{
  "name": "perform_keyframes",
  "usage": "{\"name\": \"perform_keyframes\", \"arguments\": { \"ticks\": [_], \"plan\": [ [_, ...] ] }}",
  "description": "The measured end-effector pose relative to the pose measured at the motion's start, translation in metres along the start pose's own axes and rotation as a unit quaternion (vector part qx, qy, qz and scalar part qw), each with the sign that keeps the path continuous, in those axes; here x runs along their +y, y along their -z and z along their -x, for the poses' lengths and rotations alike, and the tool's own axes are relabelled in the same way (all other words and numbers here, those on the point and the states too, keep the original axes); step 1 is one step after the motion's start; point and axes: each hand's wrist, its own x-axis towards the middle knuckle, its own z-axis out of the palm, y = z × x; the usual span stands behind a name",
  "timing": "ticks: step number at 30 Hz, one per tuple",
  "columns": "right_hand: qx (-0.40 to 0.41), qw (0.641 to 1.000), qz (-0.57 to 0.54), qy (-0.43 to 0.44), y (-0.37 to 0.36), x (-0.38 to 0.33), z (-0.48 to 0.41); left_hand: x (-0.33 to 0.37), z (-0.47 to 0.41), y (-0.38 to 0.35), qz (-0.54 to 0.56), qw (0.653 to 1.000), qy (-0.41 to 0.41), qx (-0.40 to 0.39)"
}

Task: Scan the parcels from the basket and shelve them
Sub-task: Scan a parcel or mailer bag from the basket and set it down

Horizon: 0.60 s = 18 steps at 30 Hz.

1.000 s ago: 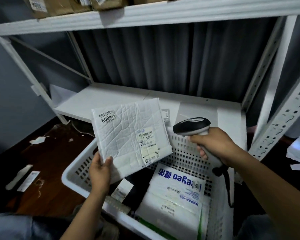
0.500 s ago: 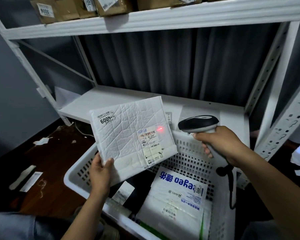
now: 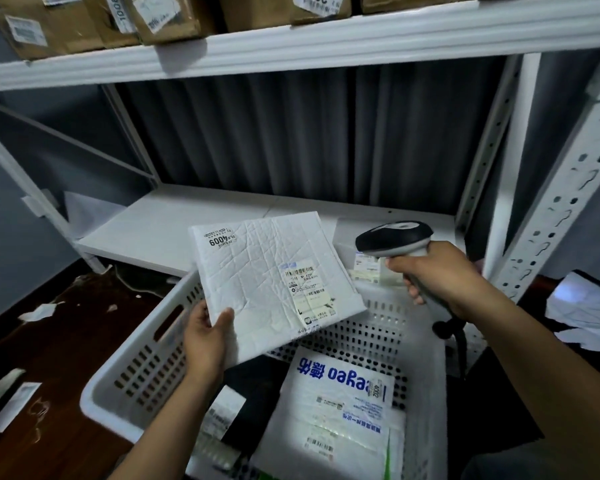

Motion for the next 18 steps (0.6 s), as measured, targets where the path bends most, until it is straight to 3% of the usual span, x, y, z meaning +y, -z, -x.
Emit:
{"name": "perform_keyframes", "arguments": {
  "ticks": [7,15,18],
  "plan": [
    [0.101,0.995,-0.023,-0.016,0.043,0.013,-0.046,0.016,-0.054,-0.123,-0.048,0.997,0.020,-0.051],
    [0.111,0.992,-0.040,-0.039,0.047,0.033,-0.099,0.005,-0.105,-0.260,-0.098,0.984,0.036,-0.145],
    [0.109,0.991,-0.065,-0.044,0.046,0.043,-0.115,-0.017,-0.123,-0.297,-0.095,0.984,0.044,-0.141]
  ]
}}
